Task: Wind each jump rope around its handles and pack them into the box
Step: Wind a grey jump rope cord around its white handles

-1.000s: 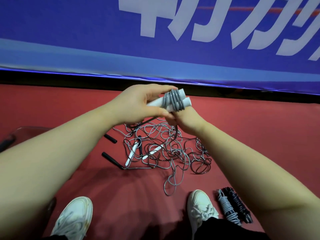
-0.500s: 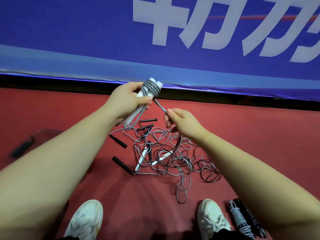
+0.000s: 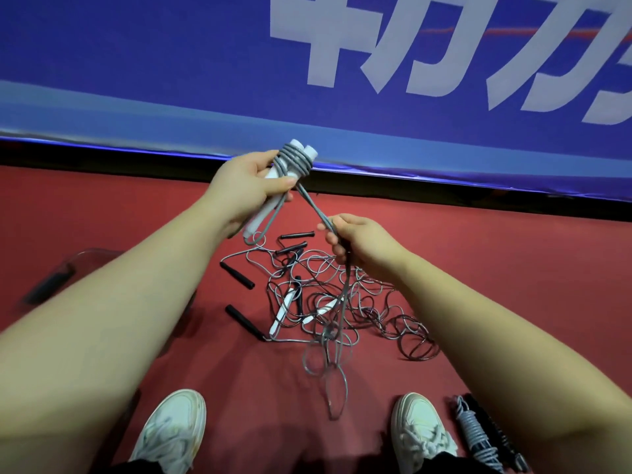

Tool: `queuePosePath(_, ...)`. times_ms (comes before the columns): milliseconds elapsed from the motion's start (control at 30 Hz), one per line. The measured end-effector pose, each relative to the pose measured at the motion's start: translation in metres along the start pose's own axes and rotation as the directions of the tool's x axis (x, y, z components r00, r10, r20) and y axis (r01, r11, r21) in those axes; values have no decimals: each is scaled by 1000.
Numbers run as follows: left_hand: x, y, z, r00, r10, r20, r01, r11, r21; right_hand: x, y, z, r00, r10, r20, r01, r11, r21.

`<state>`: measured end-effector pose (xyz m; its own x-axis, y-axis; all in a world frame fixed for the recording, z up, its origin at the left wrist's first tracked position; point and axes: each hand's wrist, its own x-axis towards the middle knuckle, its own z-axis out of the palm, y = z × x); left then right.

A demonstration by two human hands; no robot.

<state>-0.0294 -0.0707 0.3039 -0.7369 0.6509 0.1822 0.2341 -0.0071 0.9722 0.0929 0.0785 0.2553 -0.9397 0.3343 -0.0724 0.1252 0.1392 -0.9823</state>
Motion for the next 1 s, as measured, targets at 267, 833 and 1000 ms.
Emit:
queuePosePath(267, 0, 18, -3, 996, 63, -65, -57, 994, 94, 14, 57, -46, 975, 213, -62, -152, 435, -887)
queuePosePath(833, 3, 17, 30, 999, 27, -18, -24, 987, 159, 5, 6, -50, 991, 107, -80, -133, 852, -506)
queuePosePath(1000, 7, 12, 33, 999, 27, -44, -19, 986, 165, 5, -9, 9, 946, -285, -154, 198, 884, -423)
